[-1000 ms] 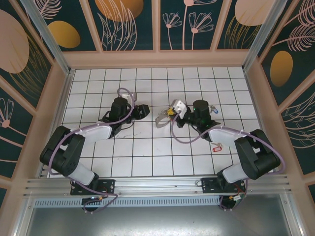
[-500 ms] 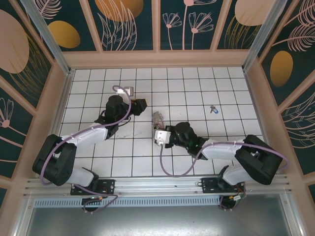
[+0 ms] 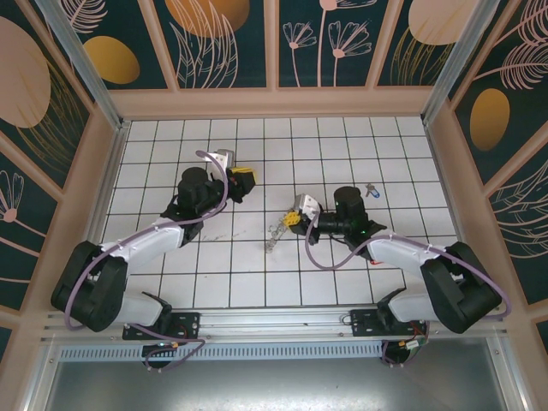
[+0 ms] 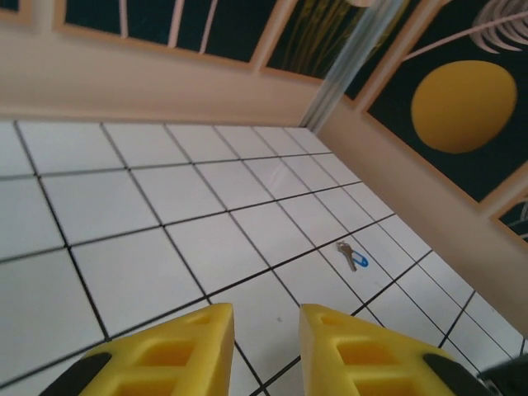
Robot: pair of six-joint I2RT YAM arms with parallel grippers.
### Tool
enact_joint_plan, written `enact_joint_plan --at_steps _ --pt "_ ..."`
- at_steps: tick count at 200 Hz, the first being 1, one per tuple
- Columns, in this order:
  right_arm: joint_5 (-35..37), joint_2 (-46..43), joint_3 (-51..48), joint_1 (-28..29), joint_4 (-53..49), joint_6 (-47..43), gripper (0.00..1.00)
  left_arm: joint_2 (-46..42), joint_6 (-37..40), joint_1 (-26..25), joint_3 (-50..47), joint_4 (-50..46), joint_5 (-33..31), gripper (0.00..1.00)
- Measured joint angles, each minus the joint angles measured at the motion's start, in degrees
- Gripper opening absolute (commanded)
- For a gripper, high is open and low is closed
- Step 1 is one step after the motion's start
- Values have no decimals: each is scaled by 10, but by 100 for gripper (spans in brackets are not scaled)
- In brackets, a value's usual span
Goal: Put the keys on the keyring
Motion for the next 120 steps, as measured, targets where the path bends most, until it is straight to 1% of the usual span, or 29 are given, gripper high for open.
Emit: enact_joint_plan --at_steps 14,31,56,71,94,120 --pt "-17 0 2 -11 1 2 0 -8 26 0 0 10 22 29" --pt "-25 0 5 -26 1 2 0 -10 67 0 0 14 71 28" --pt "-25 2 19 -32 -13 -10 0 5 127 0 18 -16 134 30" --pt "-13 2 28 -28 -21 -26 0 15 151 0 34 -35 152 30" --pt "25 2 37 -14 -36 -64 0 24 183 0 53 -59 163 30" --pt "37 11 47 -11 -59 -93 0 31 219 0 60 -71 176 30"
